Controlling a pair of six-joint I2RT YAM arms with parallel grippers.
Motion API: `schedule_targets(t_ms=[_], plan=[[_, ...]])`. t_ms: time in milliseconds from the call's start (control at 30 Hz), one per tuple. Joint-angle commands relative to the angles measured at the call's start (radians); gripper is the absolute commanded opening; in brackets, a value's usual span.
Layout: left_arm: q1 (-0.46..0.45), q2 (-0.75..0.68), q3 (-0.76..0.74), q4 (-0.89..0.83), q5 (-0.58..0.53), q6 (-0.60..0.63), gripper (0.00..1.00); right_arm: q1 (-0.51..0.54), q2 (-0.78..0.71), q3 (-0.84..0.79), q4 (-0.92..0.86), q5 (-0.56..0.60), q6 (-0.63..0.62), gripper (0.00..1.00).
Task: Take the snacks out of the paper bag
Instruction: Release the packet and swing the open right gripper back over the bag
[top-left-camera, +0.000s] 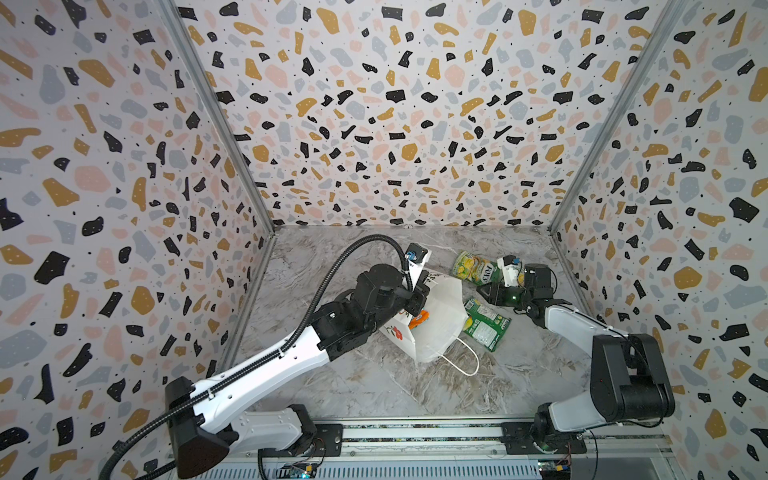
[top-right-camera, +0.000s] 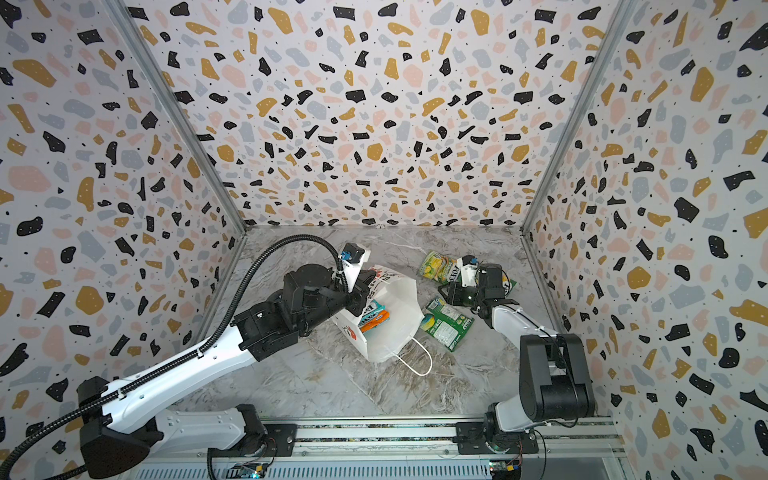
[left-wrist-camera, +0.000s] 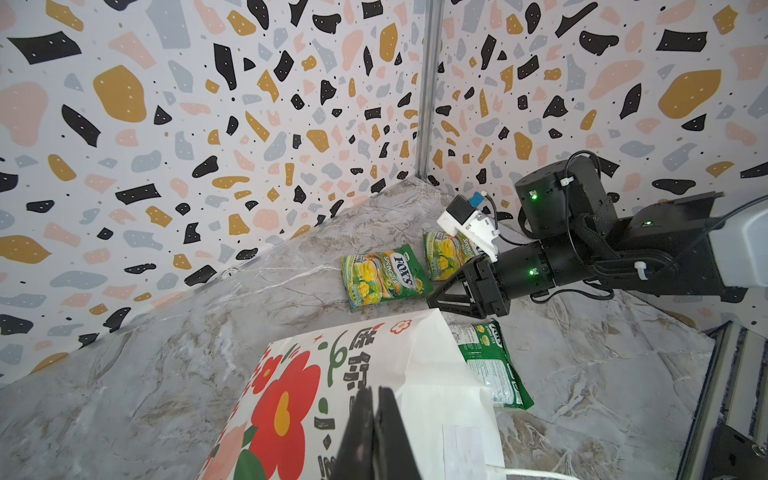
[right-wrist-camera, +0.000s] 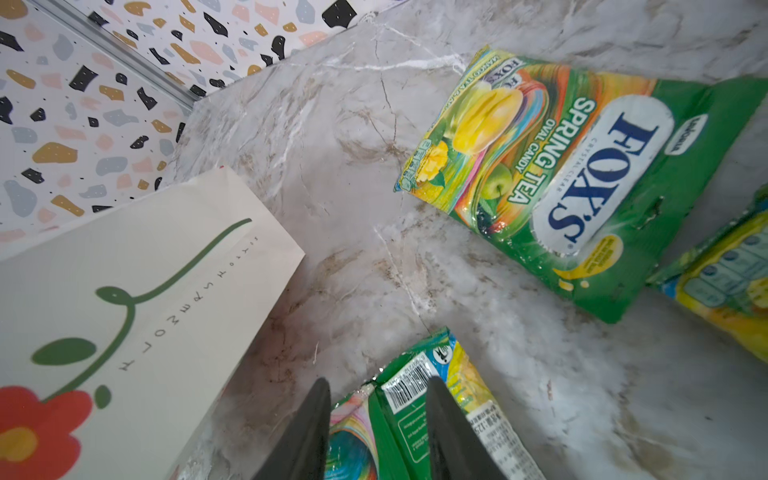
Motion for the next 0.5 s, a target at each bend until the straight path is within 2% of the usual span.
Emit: schedule_targets(t_ms=[0,167,267,467], plan=[[0.008,-0.006,-0.003,0.054,0.002,0.020,0.00,0.001,-0.122,0.012,-0.009,-0.021,-0.001,0.42],[0.007,-0.004,-0.005,0.058,0.006,0.020,0.00,0.023,-0.337,-0.034,-0.008,-0.099,0.017,0.43],[0.007,-0.004,-0.005,0.058,0.005,0.020,0.00,0.070,-0.435,-0.058,-0.006,-0.160,0.024,0.44],[0.008,-0.008,-0.008,0.059,-0.001,0.019,0.00,0.205,-0.533,-0.098,-0.012,-0.216,0.010,0.44]])
